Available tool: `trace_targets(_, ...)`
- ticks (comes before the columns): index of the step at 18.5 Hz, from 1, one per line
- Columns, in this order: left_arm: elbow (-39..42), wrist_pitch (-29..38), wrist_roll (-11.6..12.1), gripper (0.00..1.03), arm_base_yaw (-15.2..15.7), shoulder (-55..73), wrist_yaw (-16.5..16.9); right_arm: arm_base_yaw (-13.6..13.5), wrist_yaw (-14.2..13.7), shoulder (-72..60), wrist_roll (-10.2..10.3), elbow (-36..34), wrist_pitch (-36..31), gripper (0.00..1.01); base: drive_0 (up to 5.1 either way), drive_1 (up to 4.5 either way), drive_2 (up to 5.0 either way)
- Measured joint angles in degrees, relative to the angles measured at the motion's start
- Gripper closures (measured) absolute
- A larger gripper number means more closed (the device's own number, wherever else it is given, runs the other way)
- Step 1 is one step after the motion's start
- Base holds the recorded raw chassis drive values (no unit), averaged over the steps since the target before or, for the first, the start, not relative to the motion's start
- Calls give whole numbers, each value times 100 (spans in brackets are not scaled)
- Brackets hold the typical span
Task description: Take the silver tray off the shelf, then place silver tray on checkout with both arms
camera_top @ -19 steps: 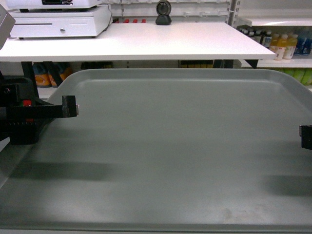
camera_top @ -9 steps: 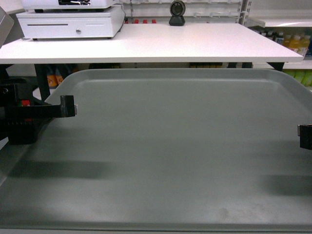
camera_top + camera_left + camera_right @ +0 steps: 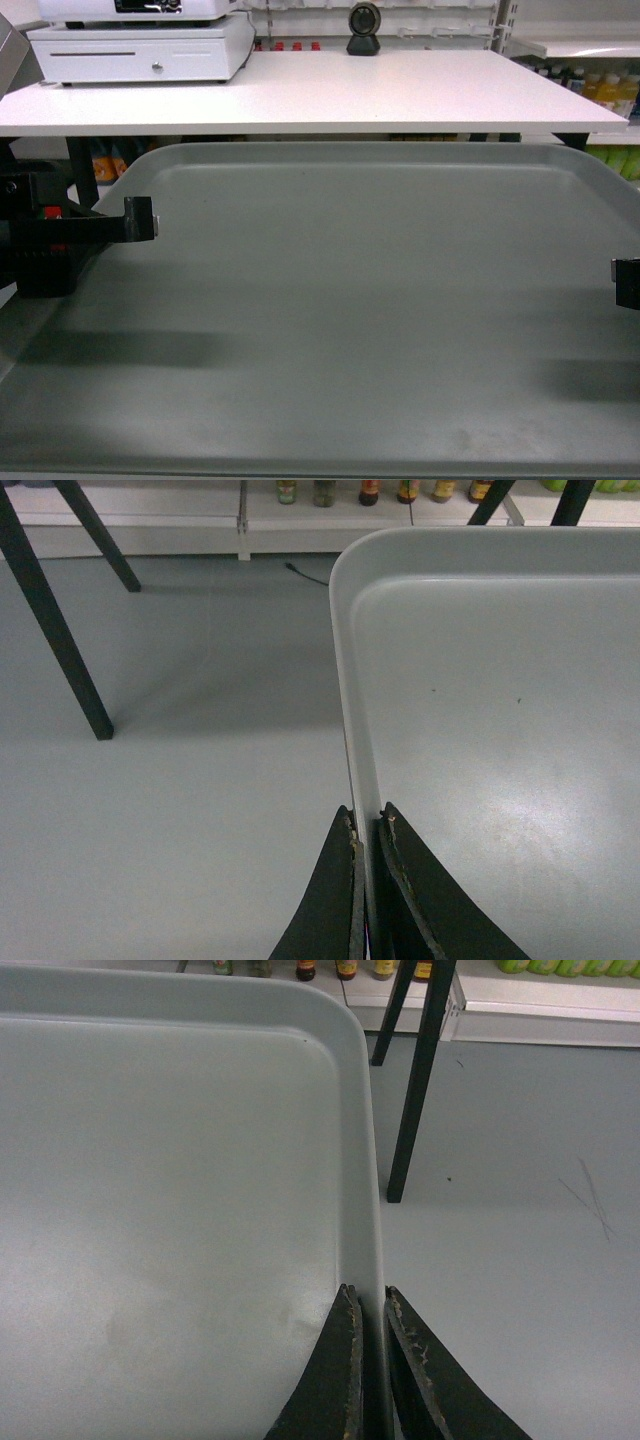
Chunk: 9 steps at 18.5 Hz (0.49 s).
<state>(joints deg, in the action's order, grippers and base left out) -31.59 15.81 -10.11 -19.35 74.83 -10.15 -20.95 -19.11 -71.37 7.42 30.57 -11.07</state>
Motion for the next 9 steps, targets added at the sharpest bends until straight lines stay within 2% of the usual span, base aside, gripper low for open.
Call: trace_targets(9,0,11,0,99,0,0,2,0,-2,-7,0,0,-9,98,0,0,0)
